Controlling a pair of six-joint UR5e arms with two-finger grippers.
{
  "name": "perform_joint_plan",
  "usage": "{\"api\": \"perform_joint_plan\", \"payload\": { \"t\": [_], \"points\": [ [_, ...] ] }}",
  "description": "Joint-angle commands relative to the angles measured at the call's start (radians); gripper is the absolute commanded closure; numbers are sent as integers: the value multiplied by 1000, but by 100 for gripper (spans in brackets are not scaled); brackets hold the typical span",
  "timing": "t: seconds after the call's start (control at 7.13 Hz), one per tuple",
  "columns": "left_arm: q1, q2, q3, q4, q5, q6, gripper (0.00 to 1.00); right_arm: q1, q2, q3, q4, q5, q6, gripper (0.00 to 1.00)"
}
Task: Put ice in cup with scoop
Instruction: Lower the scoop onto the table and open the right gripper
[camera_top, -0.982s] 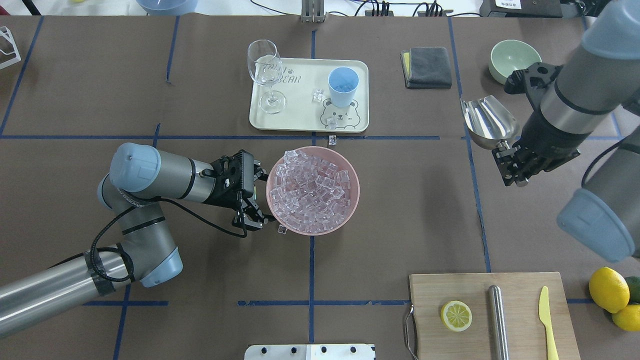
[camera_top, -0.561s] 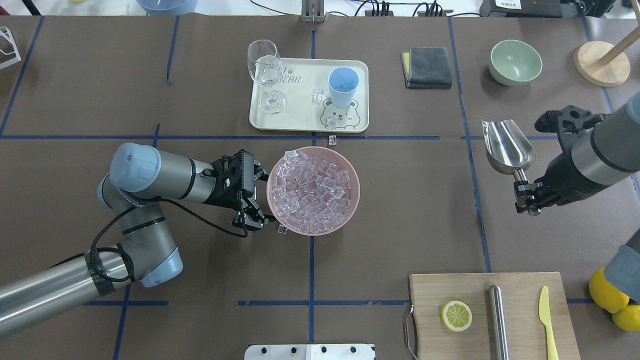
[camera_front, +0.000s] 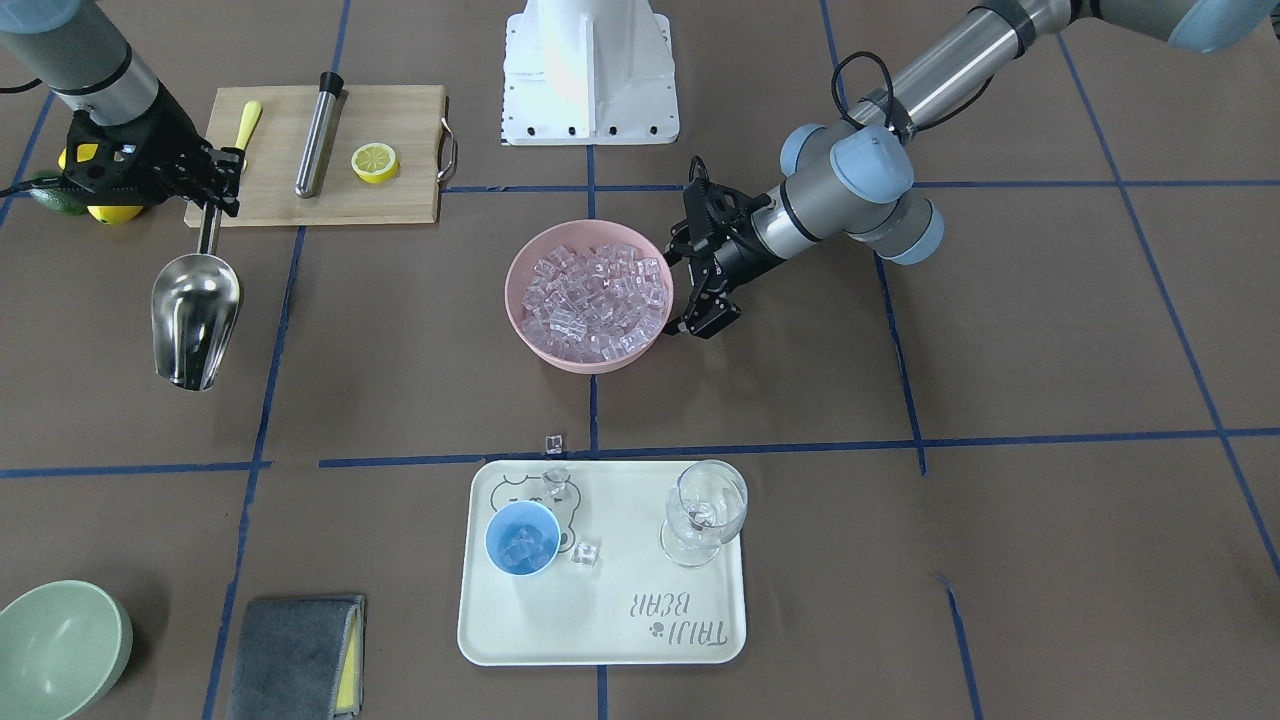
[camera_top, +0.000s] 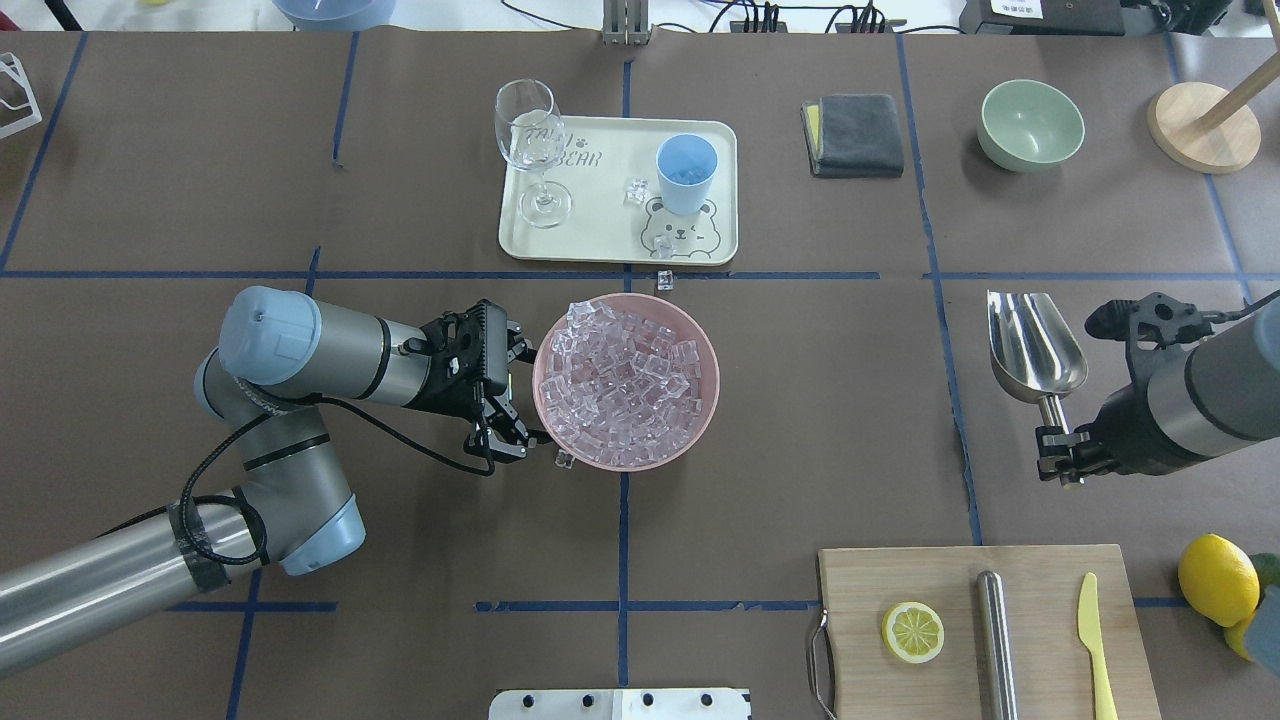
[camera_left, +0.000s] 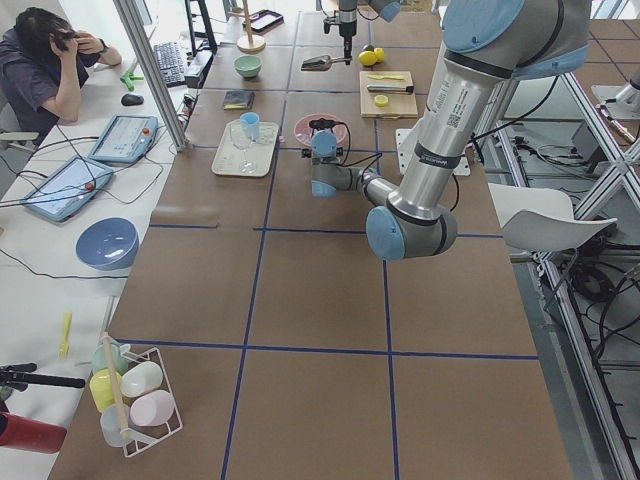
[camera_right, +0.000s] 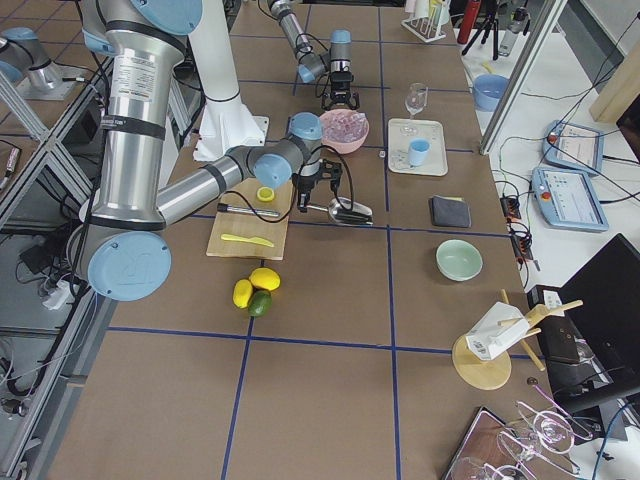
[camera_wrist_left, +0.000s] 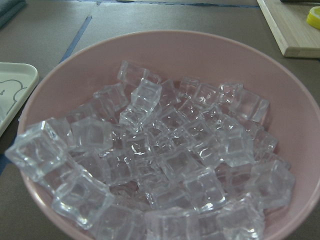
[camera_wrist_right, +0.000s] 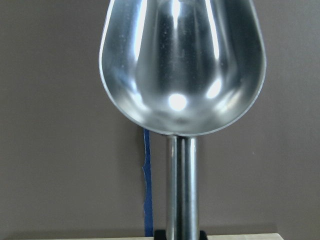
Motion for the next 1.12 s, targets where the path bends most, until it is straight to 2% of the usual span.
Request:
{"api": "perform_joint_plan", "payload": {
  "t": [0.0,0.28,0.98],
  "points": [
    [0,0,0,-2,0,-1,0,-91,-4,-58,96,-86,89,100],
    [0,0,0,0,0,-1,0,-117,-24,-120,188,-110,103,100],
    [0,2,0,0,0,0,0,-151,-15,-141,193,-110,86,100]
  ]
}}
